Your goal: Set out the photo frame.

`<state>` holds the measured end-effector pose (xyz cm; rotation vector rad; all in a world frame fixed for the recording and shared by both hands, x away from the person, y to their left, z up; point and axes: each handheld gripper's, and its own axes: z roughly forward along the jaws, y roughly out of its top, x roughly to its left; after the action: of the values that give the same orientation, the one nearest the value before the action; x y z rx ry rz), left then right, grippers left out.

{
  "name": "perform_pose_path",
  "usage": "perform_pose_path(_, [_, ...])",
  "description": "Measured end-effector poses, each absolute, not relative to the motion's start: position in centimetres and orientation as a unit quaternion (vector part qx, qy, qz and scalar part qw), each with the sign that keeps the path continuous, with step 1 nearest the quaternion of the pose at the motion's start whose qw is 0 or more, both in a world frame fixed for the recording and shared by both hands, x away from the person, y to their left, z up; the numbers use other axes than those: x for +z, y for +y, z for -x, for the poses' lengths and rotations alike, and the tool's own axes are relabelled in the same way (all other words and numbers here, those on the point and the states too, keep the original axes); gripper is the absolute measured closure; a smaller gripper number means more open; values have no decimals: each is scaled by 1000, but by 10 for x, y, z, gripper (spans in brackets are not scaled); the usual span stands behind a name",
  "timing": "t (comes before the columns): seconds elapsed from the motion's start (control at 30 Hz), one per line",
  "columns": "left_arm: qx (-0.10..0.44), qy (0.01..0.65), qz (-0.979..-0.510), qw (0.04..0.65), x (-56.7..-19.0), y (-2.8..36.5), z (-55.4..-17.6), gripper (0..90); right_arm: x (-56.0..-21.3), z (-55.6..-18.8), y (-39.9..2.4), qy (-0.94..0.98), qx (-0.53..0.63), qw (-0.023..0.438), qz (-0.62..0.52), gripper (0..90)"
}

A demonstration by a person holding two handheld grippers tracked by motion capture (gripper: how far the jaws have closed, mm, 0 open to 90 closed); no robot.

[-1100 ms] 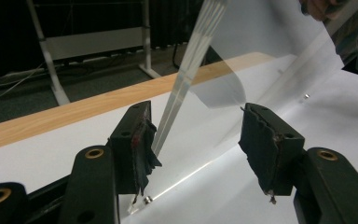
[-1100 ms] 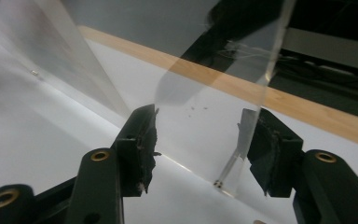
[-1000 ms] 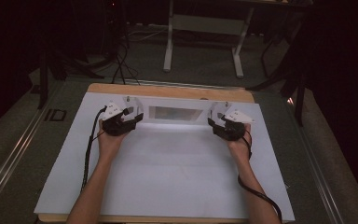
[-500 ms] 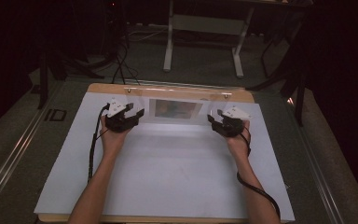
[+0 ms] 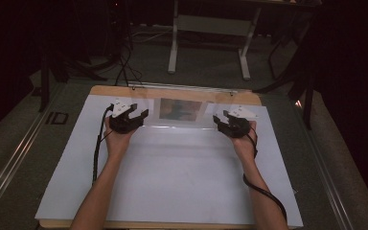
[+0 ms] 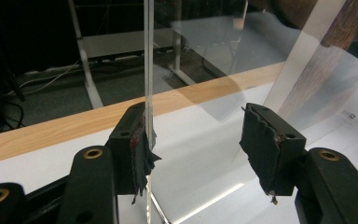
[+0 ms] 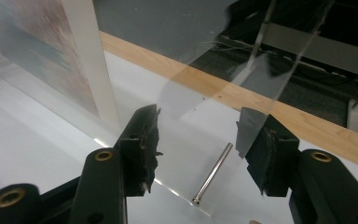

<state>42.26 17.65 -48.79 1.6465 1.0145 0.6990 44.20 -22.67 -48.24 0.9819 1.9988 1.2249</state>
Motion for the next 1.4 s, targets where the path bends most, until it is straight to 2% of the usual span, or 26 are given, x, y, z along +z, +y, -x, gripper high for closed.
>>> perform_pose_path(0.53, [273,449,-677,516,-484,176,-440,439,-480,-458,-226,747,461,279,-389,472])
perform_pose_path(0.7, [249,466,-652,543,-483,181,-443,452,-480,-460,-227,742,469,271,-396,473])
perform_pose_path(1.03, [267,465,-675,507,-476,176,-448,461,-479,-465,-227,740,468,263,-405,472])
perform_pose_path(1.4, [277,462,-669,512,-481,175,-452,460,-479,-470,-228,741,471,252,-406,471])
